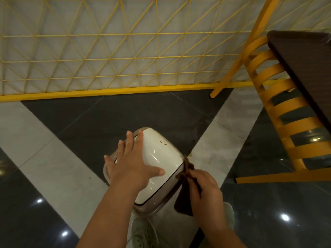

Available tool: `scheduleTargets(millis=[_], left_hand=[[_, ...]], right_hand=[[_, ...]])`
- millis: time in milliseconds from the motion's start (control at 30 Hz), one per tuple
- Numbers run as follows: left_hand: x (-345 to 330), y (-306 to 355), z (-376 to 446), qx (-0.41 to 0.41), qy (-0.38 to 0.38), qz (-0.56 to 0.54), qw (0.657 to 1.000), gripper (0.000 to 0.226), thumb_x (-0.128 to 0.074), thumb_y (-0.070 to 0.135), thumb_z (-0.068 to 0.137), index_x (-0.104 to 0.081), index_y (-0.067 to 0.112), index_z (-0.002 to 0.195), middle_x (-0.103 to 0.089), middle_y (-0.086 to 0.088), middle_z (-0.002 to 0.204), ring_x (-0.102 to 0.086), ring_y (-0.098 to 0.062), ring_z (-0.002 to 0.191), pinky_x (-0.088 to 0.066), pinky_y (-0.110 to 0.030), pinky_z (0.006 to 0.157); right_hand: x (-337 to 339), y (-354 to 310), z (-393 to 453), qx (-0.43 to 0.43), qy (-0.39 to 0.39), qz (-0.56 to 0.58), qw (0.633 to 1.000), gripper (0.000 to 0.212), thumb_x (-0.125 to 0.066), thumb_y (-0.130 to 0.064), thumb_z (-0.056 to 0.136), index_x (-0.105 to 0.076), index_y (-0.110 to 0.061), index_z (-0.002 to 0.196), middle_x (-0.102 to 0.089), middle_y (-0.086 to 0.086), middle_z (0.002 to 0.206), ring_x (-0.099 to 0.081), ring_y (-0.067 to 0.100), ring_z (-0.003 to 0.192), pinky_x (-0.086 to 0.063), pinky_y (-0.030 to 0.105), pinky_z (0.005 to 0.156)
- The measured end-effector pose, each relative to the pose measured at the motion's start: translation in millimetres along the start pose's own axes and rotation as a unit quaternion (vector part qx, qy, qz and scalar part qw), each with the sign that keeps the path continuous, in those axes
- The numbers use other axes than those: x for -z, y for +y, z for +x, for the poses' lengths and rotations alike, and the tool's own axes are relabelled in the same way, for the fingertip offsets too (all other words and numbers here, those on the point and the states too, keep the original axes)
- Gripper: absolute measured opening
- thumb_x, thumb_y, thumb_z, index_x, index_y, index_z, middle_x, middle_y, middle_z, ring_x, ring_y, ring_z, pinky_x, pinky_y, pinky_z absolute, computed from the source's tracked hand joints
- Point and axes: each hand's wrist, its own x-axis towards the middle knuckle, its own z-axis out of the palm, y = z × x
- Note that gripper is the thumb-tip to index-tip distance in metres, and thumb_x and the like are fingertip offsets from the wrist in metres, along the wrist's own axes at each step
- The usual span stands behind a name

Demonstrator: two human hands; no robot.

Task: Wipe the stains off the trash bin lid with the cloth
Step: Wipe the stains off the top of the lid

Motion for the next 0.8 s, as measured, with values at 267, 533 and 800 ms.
scheduleTargets(millis=[267,533,800], left_hand=[[1,2,-1,0.004,-0.004,0.004,1.000,0.122,-0.071,0.064,0.067,0.014,0.037,0.150,0.024,0.008,0.159,0.014,-0.020,0.148,0.002,-0.061,0.114],[2,2,-2,0.005,-0.004,-0.003,1.000,0.121,-0.071,0.063,0.068,0.014,0.037,0.150,0.022,0.009,0.159,0.013,-0.019,0.148,0.001,-0.060,0.114],[1,1,0,0.003,0.001,-0.004,1.000,0.122,-0.073,0.063,0.066,0.013,0.038,0.149,0.021,0.009,0.159,0.012,-0.020,0.148,0.001,-0.061,0.114]], right_hand=[[3,-32,39,0.078,-0.009,-0.022,0.997,0.026,-0.055,-0.015,0.093,-0.066,-0.029,0.111,-0.059,-0.017,0.107,-0.047,-0.003,0.100,-0.033,0.004,0.087],[35,-15,55,-0.197,0.017,0.246,0.949,0.018,-0.052,-0.014,0.095,-0.065,-0.027,0.095,-0.068,-0.006,0.090,-0.066,0.010,0.087,-0.053,0.025,0.076],[25,-38,62,-0.105,0.098,0.294,0.945,0.037,-0.046,-0.003,0.095,-0.062,-0.035,0.104,-0.061,-0.006,0.108,-0.061,0.005,0.099,-0.052,0.022,0.086]])
